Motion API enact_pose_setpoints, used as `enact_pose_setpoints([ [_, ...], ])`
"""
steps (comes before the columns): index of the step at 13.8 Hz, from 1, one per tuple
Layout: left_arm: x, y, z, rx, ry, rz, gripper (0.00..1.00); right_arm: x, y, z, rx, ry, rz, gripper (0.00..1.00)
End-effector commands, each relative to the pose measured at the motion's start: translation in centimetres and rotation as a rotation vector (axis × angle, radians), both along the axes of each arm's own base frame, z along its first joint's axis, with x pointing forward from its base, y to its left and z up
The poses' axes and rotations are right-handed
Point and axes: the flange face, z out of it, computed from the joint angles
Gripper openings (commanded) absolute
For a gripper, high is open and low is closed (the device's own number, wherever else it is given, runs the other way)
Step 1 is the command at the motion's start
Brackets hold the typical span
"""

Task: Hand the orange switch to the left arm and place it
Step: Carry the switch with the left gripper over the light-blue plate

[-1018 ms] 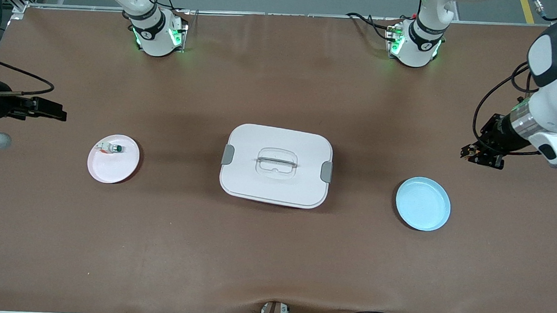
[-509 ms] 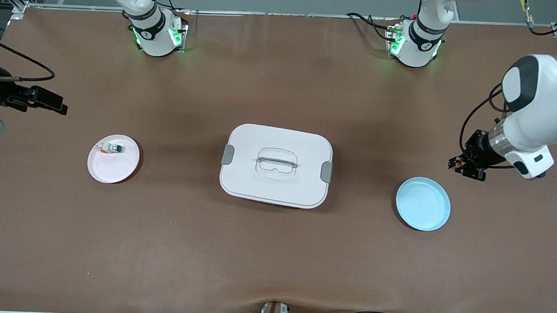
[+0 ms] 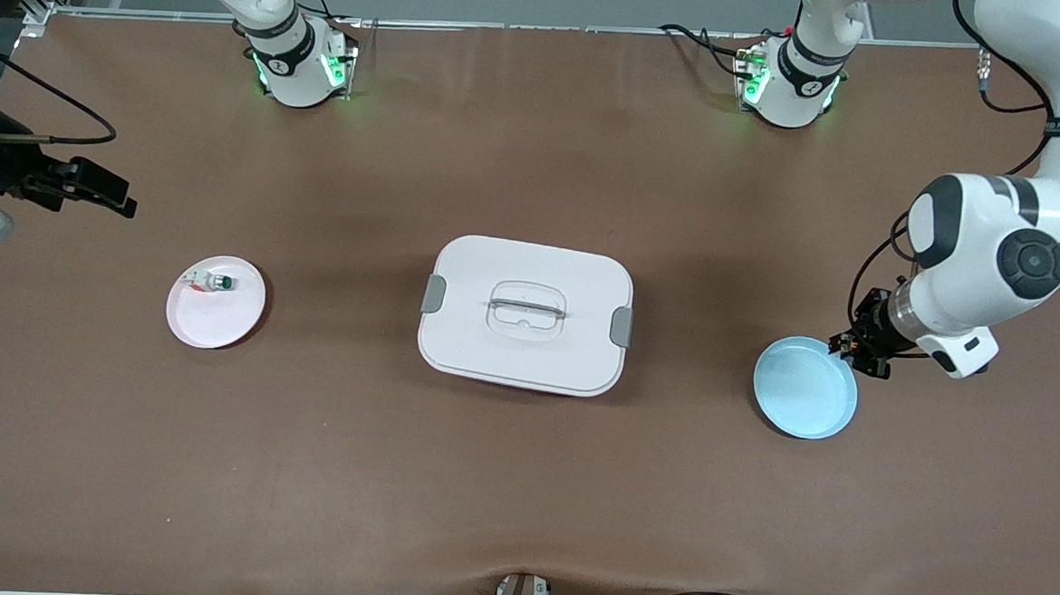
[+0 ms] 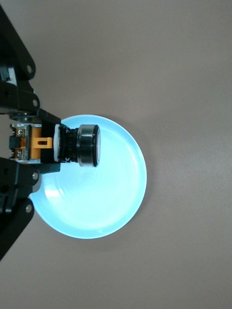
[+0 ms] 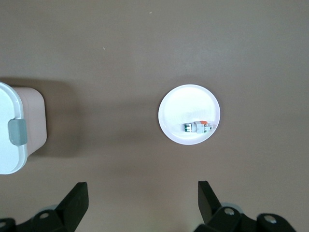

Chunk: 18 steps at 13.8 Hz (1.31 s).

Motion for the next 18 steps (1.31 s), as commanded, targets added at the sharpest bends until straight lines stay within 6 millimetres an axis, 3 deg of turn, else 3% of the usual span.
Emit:
enact_pose_setpoints([
  [1,1.1,-0.7,-2.7,0.017,-0.024,0.016,0.0,-0.8,0.3,0.2,0.002,-0.013,-0.012,1.0],
  [5,2.0,-1.0,-5.8,0.012,-0.04,0.047,0.0,-0.9,0.4,0.0,-0.004,0.001,-0.013,1.0],
  [11,2.6,-1.2,-9.6,0.066,-0.035,0.011,0.0,-1.8,0.3,1.3,0.009,-0.016,-0.045,1.0],
  [18,2.5,-1.5,-11.5,0.074,-0.024,0.003,0.0,-1.8,1.0,1.6,0.012,-0.019,-0.022,1.0],
])
